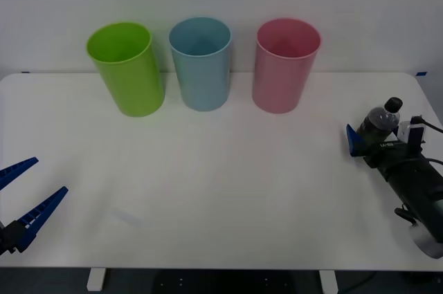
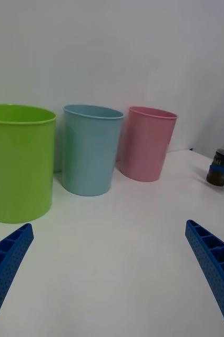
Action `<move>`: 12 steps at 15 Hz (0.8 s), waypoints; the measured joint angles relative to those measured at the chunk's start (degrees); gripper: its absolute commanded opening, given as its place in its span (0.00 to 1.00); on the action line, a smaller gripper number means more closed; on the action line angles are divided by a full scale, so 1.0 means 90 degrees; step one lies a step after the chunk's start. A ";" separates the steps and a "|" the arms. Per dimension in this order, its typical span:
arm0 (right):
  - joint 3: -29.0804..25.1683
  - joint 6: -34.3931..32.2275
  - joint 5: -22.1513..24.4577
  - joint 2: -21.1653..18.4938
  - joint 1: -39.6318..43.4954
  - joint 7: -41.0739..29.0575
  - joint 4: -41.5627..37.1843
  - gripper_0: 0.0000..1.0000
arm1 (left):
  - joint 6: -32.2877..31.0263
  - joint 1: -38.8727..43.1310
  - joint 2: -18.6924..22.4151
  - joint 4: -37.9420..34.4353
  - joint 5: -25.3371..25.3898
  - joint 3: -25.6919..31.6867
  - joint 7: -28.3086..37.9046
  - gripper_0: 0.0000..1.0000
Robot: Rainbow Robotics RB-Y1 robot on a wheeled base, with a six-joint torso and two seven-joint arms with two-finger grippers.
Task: Grasp the object on the table and drop it into the matching bin: aluminum can to the light blue bin, PET bottle to the pink bin.
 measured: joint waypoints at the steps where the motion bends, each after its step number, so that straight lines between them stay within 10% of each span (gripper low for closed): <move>1: 0.0000 0.0017 0.0000 0.0003 -0.0073 0.0010 0.0077 1.00 | 0.0000 0.0000 0.0000 0.0000 0.0000 0.0000 0.0000 1.00; 6: 0.0048 0.0156 0.0006 0.0003 -0.0130 0.0060 0.0105 1.00 | 0.0000 0.0000 0.0000 0.0000 0.0000 0.0000 0.0000 1.00; 7: 0.0048 0.0160 0.0006 -0.0001 -0.0127 0.0069 0.0105 0.39 | 0.0000 0.0000 0.0000 0.0000 0.0000 0.0000 0.0000 1.00; 8: 0.0049 0.0156 0.0006 0.0003 -0.0131 0.0082 0.0105 0.04 | 0.0000 0.0000 0.0000 0.0000 0.0000 0.0000 0.0000 1.00; 12: 0.0049 0.0142 0.0006 0.0001 -0.0131 0.0133 0.0104 0.00 | 0.0000 0.0000 0.0000 0.0000 0.0000 0.0000 0.0000 1.00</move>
